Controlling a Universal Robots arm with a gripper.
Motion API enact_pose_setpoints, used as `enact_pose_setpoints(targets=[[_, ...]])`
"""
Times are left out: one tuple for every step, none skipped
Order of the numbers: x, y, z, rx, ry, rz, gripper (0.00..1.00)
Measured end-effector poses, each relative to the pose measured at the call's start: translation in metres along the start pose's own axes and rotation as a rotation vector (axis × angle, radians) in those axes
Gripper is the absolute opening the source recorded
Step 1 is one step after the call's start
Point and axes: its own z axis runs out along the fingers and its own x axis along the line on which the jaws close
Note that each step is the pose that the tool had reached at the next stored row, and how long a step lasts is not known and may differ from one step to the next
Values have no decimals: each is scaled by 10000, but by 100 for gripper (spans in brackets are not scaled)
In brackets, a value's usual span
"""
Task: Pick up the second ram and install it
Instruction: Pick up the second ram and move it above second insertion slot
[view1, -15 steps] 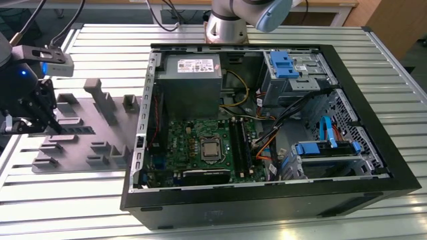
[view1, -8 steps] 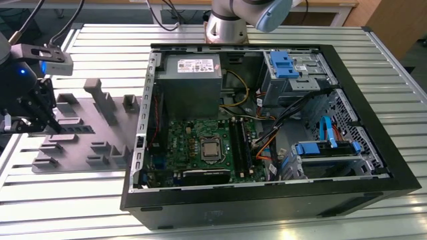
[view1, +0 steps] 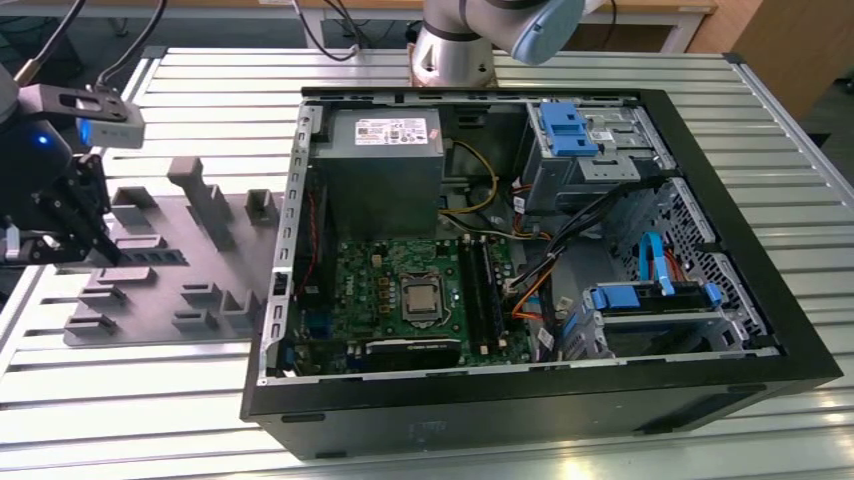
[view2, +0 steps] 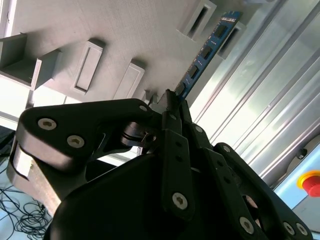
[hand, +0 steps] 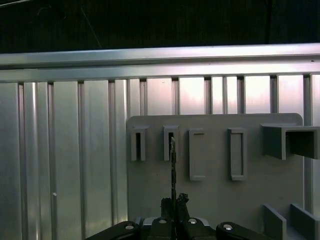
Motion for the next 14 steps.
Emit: enact_pose_setpoints(targets=[[0,0,-5,0,0,0,14],[0,0,-9,1,0,0,14],[0,0,-12,1,-1,0,14],[0,0,-15,2,-1,0,14],[0,-1,-18,1,-1,1,14],[1,-1,-23,0,0,0,14],[1,-1,-25,1,0,0,14],[1,-1,-29,1,0,0,14],[1,-1,-32,1,-1,0,14],[1,-1,-35,0,0,0,14],[1,-1,-39,0,0,0,14],[1,-1,-42,0,0,1,14],[1,-1,-45,1,-1,0,14],[1,-2,-48,1,-1,0,14]])
